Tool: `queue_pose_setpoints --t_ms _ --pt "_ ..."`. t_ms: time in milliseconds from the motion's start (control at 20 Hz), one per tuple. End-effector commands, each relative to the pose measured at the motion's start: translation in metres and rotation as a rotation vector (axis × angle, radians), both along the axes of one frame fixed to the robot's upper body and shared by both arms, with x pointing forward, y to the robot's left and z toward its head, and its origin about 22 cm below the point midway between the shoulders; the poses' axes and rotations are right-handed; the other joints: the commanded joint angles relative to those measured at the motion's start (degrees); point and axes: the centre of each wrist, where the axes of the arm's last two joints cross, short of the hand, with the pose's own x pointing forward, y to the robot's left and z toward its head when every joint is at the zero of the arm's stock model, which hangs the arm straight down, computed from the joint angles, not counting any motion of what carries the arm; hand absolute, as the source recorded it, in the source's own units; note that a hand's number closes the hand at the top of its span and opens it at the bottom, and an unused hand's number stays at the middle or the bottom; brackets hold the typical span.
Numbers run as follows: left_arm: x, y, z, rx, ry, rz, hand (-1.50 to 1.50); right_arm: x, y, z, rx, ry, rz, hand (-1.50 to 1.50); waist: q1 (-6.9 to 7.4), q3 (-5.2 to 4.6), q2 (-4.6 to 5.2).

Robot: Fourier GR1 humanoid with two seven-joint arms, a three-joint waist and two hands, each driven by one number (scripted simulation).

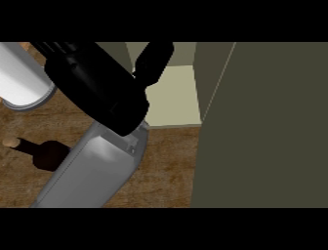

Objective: Pick up the wine, place it into the cabinet and close the cabinet

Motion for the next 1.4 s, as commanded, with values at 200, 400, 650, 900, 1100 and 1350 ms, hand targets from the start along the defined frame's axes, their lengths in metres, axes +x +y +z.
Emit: queue_pose_setpoints --t_ms 200,400,650,900,1100,1350 --pt "-0.004 0.017 -0.008 -0.189 0.118 0.044 -1.5 -0.001 -0.012 0.001 -0.007 -0.034 -0.088 -1.5 0.93 0.0 0.07" --pt "-0.007 0.03 -0.044 -0.211 0.134 0.049 -1.5 -0.008 -0.023 0.004 -0.001 -0.047 -0.08 -1.5 0.68 0.0 0.18" --pt "0.0 0.055 -0.069 -0.257 0.141 0.129 -1.5 -0.02 -0.033 0.009 -0.019 -0.044 -0.085 -1.5 1.04 -0.04 0.13" --pt "-0.02 0.077 -0.086 -0.256 0.113 0.211 -1.5 -0.016 -0.043 -0.001 -0.012 -0.038 -0.09 -1.5 1.75 0.01 -0.04" --pt "-0.014 0.093 -0.115 -0.277 0.123 0.242 -1.5 -0.008 -0.04 -0.004 -0.023 -0.067 -0.075 -1.5 1.93 -0.07 0.31" --pt "-0.046 0.099 -0.126 -0.29 0.129 0.242 -1.5 -0.02 -0.042 -0.003 -0.032 -0.047 -0.061 -1.5 2.38 -0.07 -0.05"
